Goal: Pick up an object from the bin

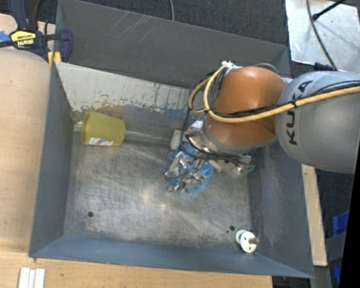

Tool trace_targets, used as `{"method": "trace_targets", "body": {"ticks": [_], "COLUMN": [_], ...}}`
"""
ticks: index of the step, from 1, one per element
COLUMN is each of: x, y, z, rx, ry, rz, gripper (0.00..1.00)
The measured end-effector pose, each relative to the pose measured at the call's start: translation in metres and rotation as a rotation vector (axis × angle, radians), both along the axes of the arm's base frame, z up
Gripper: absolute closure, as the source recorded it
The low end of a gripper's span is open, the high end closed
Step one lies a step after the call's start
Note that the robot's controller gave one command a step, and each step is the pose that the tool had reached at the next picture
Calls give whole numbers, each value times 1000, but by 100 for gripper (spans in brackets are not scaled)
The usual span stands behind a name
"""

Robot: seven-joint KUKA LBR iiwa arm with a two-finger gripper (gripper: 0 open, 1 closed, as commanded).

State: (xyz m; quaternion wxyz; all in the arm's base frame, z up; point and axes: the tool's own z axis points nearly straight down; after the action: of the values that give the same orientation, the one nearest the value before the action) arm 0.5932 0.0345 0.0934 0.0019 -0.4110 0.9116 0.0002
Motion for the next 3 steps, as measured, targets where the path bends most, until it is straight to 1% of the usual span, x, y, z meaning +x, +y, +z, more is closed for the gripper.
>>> {"method": "trace_targets", "body": {"ticks": [1, 2, 3], "x": [-1, -8, -56], "y": [1, -15, 52], "z": [2, 70, 61], "rx": [0, 0, 3], "ry": [2, 5, 6], "rz": [2, 107, 174], "gripper": [100, 100, 0]}}
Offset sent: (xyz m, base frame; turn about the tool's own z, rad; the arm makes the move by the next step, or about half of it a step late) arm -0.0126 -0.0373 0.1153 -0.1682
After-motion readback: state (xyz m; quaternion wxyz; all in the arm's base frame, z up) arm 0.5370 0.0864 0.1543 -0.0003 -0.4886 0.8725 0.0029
